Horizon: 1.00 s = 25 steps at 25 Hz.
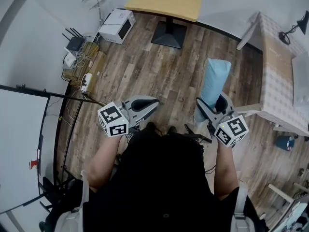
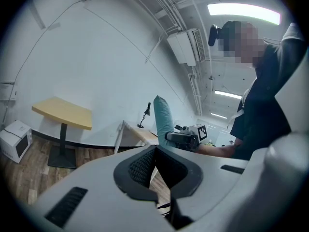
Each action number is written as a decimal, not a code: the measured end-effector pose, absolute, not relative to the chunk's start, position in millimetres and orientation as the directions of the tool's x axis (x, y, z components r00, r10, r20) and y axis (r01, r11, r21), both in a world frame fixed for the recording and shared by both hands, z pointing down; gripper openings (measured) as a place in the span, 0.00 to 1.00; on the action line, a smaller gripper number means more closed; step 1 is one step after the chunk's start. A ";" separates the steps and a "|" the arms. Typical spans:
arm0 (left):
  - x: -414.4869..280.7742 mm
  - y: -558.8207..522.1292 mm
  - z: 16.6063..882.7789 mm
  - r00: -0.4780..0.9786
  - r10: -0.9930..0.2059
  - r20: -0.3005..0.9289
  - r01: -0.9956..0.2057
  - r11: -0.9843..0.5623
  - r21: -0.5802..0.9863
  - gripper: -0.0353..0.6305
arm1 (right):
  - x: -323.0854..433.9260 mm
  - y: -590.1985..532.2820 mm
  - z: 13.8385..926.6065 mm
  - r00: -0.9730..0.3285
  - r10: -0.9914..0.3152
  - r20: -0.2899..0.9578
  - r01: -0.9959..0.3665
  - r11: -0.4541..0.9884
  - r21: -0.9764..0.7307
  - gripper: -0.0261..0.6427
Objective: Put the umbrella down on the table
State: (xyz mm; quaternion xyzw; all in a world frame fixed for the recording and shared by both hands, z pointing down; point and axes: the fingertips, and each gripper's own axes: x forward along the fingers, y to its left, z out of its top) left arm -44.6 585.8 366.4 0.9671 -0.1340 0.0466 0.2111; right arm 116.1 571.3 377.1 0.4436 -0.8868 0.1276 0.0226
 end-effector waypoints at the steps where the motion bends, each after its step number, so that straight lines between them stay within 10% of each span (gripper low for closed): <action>1: -42.7 585.7 365.9 0.957 -0.247 0.153 -0.289 -0.872 0.396 0.07 | 117.8 571.0 378.0 -0.607 -0.780 0.152 -0.791 0.575 -0.209 0.48; 25: -73.7 500.9 391.9 0.922 -0.360 0.141 -0.382 -0.795 0.471 0.07 | 106.1 496.1 415.3 -0.597 -0.755 0.271 -0.802 0.554 -0.225 0.48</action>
